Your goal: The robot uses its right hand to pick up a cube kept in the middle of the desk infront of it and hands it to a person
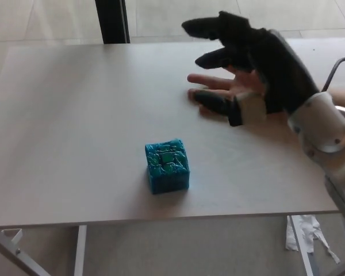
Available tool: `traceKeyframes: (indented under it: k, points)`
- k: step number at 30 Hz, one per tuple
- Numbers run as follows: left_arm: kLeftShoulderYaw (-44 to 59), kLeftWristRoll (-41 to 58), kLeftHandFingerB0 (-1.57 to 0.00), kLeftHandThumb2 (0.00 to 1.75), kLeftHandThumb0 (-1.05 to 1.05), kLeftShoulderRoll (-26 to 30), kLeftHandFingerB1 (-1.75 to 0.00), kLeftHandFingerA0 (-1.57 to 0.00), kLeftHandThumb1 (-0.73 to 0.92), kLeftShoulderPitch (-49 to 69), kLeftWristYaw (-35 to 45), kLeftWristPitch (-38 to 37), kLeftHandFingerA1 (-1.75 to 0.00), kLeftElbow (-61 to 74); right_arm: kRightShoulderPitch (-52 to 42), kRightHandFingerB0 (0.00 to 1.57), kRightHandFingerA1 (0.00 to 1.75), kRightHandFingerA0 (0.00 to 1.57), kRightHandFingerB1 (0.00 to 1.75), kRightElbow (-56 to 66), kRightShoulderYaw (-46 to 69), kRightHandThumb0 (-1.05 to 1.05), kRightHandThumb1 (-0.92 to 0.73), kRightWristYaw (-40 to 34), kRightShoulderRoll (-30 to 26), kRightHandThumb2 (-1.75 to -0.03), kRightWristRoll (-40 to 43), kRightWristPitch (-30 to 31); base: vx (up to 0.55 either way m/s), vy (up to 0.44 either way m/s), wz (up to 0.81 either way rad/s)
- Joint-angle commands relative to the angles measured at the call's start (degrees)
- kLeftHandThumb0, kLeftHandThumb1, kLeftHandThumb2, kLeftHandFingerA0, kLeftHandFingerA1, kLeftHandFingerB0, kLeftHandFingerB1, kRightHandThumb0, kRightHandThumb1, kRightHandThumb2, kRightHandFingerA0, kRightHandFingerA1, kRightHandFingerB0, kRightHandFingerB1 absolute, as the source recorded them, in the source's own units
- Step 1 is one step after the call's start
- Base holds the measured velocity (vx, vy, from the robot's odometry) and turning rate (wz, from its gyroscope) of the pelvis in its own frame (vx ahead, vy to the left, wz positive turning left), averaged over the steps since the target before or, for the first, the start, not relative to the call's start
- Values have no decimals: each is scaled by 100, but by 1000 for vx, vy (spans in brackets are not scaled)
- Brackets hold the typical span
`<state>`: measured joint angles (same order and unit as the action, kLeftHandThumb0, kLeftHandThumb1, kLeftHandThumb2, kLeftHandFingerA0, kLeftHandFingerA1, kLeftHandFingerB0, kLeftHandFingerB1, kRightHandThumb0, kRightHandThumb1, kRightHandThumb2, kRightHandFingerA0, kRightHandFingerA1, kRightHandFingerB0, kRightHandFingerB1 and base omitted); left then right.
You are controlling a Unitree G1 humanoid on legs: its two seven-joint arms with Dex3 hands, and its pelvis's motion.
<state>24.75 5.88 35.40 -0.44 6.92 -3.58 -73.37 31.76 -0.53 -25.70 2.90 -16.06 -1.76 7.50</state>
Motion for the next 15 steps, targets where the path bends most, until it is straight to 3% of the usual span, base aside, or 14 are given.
traceKeyframes:
  k: [1, 5, 15]
  points:
    - [-68, 3, -30, 89, -105, 31, -141, -50, 42, -84, 90, -207, -149, -41, 164, 39, 50, 41, 35, -676, -991, -75, -59, 408, -215, -59, -1518, -74, 0, 0, 0]
    - [-105, -12, -23, 90, -105, 32, -144, -49, 43, -68, 93, -262, -148, -31, 280, 39, 51, 39, 36, -912, -1208, -73, -59, 349, -161, -59, -1736, 49, 0, 0, 0]
    - [-110, 63, -26, 92, -105, 45, -136, -53, 40, -157, 114, -125, -150, -24, 215, 39, 47, 36, 34, -1442, -1736, -74, -61, 189, 10, -60, -2252, -143, 0, 0, 0]
